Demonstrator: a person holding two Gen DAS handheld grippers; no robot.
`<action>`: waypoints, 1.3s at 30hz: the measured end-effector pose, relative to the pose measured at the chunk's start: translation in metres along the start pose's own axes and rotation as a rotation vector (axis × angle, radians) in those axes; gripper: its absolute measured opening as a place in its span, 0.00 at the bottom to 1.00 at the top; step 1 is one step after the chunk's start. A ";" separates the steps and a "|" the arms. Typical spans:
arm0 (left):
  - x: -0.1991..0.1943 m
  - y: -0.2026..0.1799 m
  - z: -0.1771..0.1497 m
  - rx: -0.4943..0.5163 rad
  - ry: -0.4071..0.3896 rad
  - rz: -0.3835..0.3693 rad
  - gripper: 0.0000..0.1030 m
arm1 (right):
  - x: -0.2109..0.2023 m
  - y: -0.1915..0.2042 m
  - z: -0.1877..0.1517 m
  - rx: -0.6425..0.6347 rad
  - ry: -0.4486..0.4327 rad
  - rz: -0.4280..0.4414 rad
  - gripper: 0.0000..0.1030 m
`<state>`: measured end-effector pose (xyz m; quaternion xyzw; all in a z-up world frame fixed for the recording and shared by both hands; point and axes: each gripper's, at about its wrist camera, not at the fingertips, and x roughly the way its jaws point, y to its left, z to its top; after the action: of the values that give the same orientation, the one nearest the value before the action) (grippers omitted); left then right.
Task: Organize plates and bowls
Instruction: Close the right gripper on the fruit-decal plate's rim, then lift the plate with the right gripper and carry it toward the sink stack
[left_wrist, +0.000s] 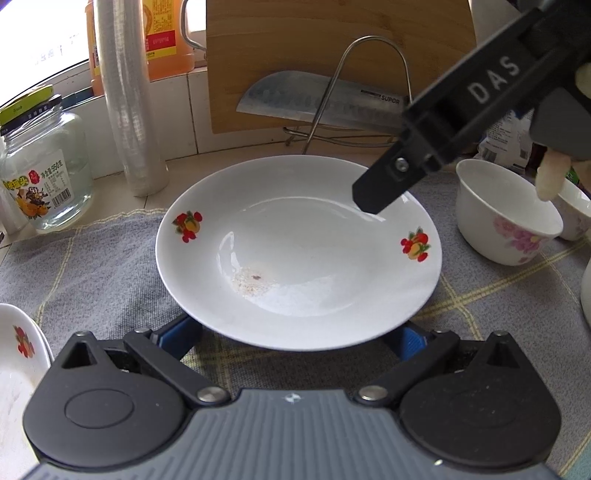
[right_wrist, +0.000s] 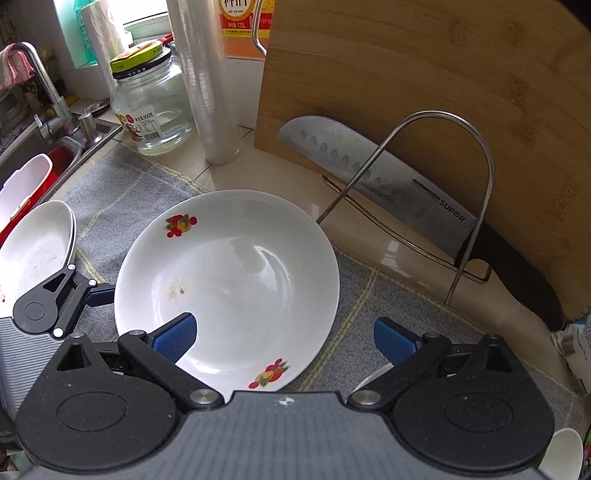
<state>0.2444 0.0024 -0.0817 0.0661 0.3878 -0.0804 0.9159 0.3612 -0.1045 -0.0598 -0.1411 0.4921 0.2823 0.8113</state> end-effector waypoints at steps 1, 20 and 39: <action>0.000 0.000 -0.001 0.003 -0.003 -0.002 1.00 | 0.005 -0.002 0.004 -0.001 0.005 0.006 1.00; -0.005 -0.002 -0.006 0.008 -0.034 -0.009 1.00 | 0.066 -0.019 0.046 0.000 0.103 0.195 1.00; -0.005 -0.003 -0.006 0.014 -0.043 -0.014 1.00 | 0.083 -0.008 0.066 -0.102 0.132 0.233 1.00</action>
<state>0.2364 0.0007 -0.0821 0.0682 0.3680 -0.0909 0.9229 0.4427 -0.0508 -0.1017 -0.1425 0.5424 0.3892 0.7308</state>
